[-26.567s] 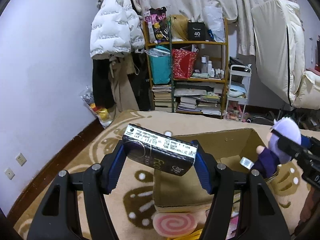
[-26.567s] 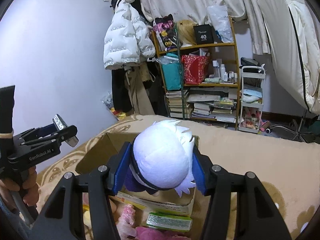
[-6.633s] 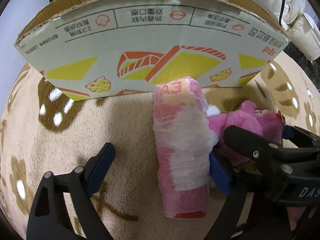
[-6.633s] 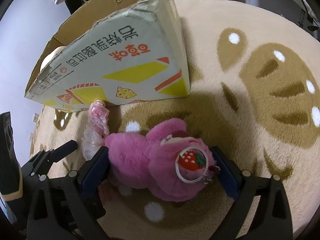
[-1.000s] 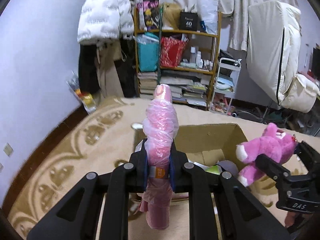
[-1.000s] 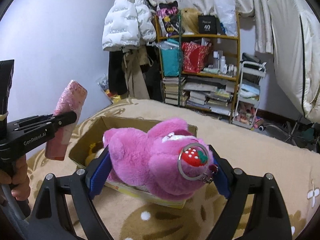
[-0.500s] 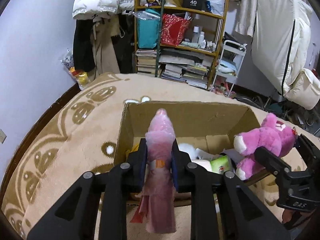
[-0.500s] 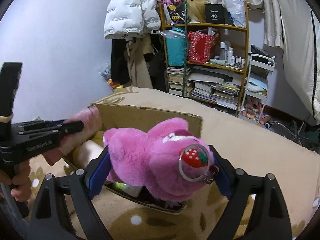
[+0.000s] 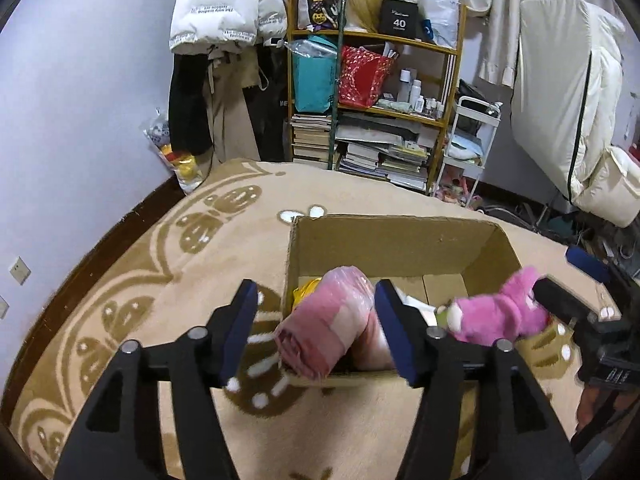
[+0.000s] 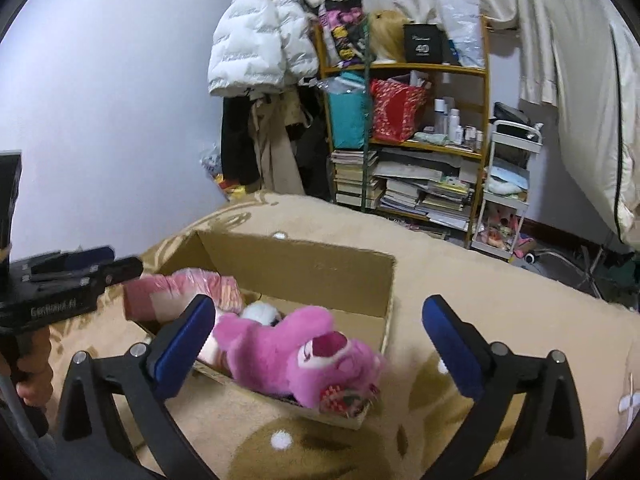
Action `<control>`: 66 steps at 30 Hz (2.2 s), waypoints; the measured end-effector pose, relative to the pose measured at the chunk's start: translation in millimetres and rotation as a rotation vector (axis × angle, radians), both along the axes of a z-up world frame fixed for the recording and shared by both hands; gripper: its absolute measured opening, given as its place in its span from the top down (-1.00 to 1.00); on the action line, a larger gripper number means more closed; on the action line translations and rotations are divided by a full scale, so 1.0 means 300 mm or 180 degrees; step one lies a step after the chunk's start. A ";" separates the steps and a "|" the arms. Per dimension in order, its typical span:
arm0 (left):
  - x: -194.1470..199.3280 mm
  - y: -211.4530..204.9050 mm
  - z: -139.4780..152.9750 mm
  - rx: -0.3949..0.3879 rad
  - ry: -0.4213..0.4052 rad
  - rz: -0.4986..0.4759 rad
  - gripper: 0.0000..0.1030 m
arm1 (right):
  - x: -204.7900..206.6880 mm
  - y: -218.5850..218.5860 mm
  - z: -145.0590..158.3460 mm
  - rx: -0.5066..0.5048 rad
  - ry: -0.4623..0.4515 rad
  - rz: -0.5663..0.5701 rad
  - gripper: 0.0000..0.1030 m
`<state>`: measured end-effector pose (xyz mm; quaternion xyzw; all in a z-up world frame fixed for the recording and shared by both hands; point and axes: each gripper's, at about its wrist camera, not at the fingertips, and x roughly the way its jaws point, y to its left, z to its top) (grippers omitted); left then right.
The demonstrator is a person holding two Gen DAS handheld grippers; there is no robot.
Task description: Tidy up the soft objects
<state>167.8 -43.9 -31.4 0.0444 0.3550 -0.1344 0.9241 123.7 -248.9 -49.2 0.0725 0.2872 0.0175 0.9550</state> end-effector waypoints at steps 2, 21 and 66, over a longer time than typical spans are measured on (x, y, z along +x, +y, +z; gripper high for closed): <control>-0.039 0.006 0.025 0.0060 -0.0088 -0.0034 -0.52 | -0.024 -0.011 0.021 0.0076 -0.0015 -0.0036 -1.00; -0.413 0.134 0.220 0.0206 -0.0550 0.0159 -0.96 | -0.397 -0.021 0.232 0.0302 -0.0379 -0.0358 -1.00; -0.513 0.192 0.178 0.0333 -0.0674 0.0147 -0.99 | -0.539 0.040 0.154 0.0089 -0.0413 -0.0477 -1.00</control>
